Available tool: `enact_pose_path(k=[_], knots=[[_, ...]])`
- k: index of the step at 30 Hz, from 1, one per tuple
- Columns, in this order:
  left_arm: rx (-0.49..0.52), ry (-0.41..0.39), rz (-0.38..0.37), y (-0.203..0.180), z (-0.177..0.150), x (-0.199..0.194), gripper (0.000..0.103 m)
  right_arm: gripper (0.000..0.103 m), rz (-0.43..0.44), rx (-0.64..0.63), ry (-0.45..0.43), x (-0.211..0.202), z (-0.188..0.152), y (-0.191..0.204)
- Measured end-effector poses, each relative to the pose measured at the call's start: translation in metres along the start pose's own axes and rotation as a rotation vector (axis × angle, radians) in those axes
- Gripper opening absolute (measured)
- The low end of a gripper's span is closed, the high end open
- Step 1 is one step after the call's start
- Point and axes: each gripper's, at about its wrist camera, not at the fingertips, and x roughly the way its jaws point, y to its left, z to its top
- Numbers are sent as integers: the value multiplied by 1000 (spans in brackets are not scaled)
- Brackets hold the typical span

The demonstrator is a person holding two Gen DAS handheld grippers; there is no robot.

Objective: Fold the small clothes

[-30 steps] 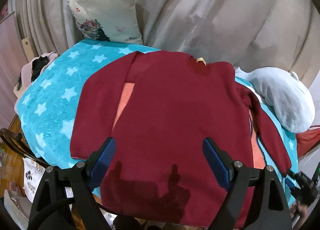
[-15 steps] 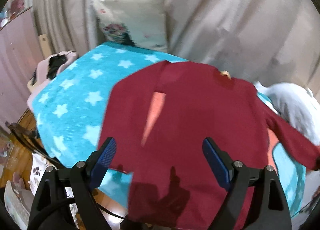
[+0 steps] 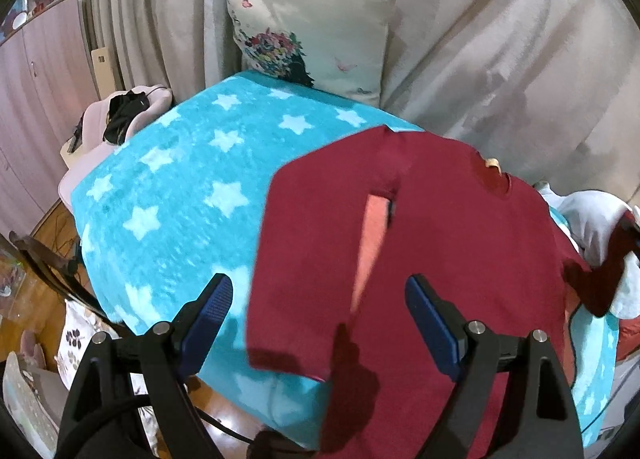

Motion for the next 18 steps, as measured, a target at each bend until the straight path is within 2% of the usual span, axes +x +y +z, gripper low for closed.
enact_pose_path(k=[3,9,13,18], knots=[[-6,-1,8,21,7,4,87,9,72,-87,100,71,-14,75],[-55,17,53,81,17,18,87,9,81,-219,240,186,-58,170],[-105,46,83,116,19,28,87,9,34,-264,283,244,-75,197],[-163,75,103,149,19,38,87,12,-29,-309,331,289,-85,205]])
